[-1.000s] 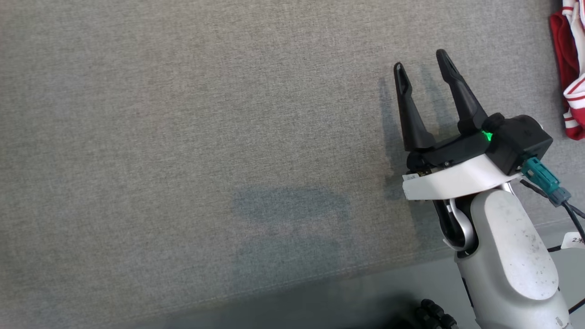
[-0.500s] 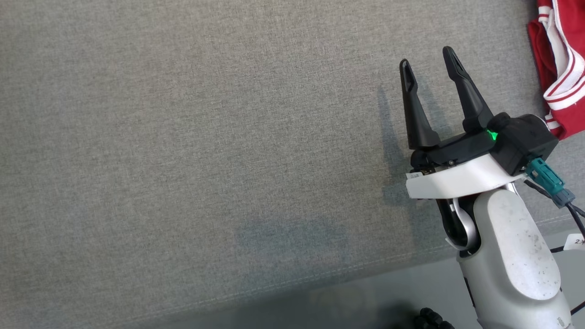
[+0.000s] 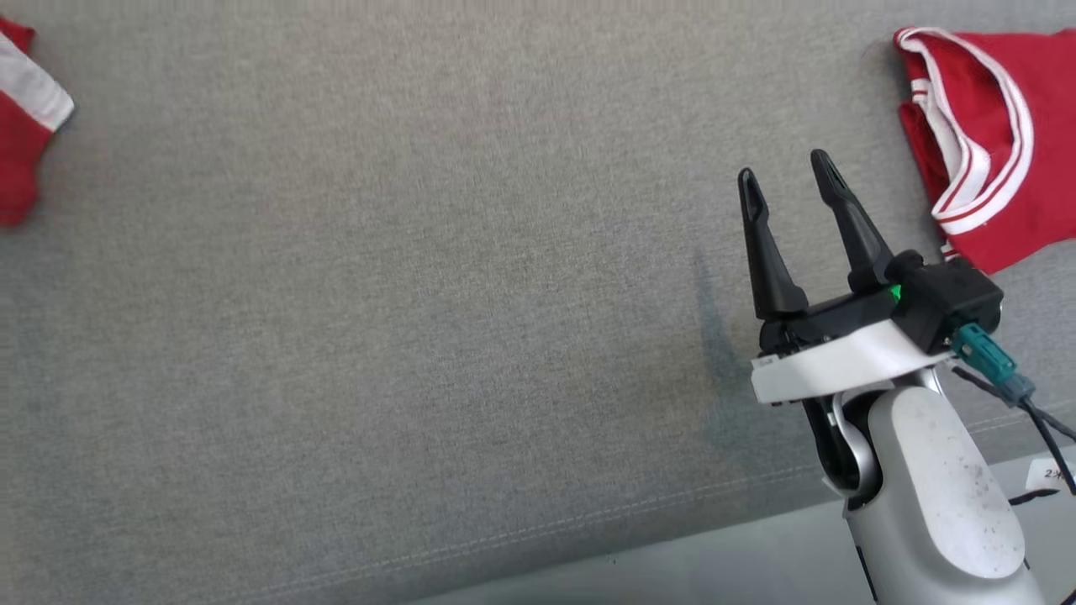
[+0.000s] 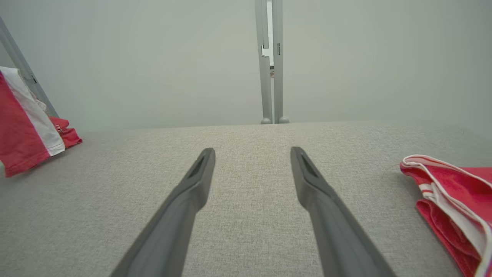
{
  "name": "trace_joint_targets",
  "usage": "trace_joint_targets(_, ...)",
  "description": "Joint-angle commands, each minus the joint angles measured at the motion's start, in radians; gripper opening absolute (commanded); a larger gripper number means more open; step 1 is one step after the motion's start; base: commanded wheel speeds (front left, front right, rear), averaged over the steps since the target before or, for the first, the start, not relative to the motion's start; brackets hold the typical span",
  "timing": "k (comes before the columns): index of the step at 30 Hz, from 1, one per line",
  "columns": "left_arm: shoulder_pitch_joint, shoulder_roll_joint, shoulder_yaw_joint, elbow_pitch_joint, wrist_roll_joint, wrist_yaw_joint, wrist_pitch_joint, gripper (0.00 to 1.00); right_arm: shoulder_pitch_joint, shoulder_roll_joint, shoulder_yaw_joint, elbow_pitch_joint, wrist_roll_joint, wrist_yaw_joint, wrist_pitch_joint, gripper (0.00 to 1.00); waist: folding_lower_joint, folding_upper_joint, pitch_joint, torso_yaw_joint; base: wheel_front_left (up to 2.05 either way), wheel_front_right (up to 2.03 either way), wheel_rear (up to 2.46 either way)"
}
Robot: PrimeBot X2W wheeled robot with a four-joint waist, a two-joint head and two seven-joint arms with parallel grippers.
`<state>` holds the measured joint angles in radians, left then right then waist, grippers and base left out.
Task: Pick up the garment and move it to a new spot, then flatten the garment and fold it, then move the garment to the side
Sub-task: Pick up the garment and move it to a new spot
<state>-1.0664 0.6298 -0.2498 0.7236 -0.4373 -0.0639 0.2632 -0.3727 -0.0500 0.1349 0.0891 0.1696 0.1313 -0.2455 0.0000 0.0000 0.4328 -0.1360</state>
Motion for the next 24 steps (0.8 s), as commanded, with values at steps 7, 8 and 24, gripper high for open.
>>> trace_joint_targets(7, 0.024, -0.006, -0.087, -0.077, 0.011, -0.051, 0.016, 0.0, 0.077, -0.001, -0.017, 0.03, 0.014, -0.001, -0.006, 1.0, 0.0, 0.0, -0.218, -0.031, 0.0, 0.0, 0.0)
trace_joint_targets(8, 0.029, -0.009, -0.101, -0.092, 0.008, -0.056, 0.02, 0.0, 0.085, -0.001, -0.02, 0.03, 0.014, -0.001, -0.005, 1.0, 0.0, 0.0, -0.231, -0.035, 0.0, 0.0, 0.0)
trace_joint_targets(24, 0.111, -0.083, -0.458, -0.484, -0.145, -0.067, -0.007, 0.0, 0.18, -0.001, -0.035, -0.007, 0.011, -0.001, 0.03, 1.0, 0.0, 0.0, -0.331, -0.128, 0.0, 0.0, 0.0)
